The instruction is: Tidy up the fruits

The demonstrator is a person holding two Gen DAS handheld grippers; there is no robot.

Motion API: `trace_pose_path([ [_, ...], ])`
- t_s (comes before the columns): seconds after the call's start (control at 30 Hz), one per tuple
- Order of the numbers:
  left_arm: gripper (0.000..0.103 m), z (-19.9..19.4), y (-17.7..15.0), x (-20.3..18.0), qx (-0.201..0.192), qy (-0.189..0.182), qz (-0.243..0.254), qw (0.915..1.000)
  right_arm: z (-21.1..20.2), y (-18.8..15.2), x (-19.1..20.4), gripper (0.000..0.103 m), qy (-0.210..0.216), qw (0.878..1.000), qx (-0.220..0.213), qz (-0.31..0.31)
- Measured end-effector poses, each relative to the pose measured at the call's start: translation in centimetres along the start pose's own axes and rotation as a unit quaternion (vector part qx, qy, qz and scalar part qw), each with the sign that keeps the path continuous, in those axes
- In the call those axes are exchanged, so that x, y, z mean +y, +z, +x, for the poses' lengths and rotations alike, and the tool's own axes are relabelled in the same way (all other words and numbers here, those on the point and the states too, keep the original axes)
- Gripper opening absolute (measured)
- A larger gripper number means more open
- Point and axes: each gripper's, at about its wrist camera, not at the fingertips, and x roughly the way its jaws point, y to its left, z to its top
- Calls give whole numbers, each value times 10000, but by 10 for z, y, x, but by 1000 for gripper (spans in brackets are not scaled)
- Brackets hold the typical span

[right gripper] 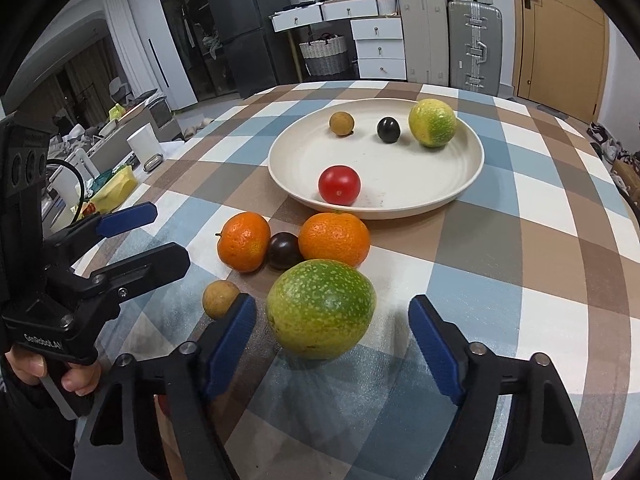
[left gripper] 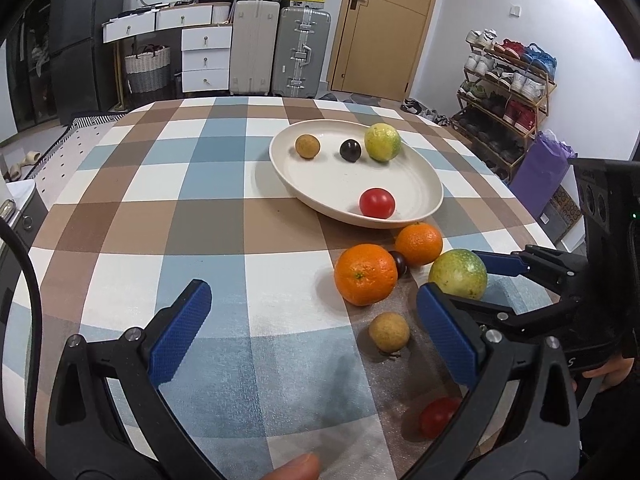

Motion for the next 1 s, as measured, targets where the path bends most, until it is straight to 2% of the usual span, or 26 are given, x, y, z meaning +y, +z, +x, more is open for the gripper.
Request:
trace_pose_path([
  [0.33, 102, 6, -1, 1, 66, 1, -28, 10000, 2, -2, -1, 56, 217, 9998, 1, 21],
  [0.7, 102, 14, -3, -4, 131, 44, -20, 9999, -5, -8, -6, 55, 277, 9994, -192, 67],
  [1.0, 102, 36, 5, -17, 369, 134, 88, 9992, -21, -8, -16, 55, 192, 9991, -350, 149],
])
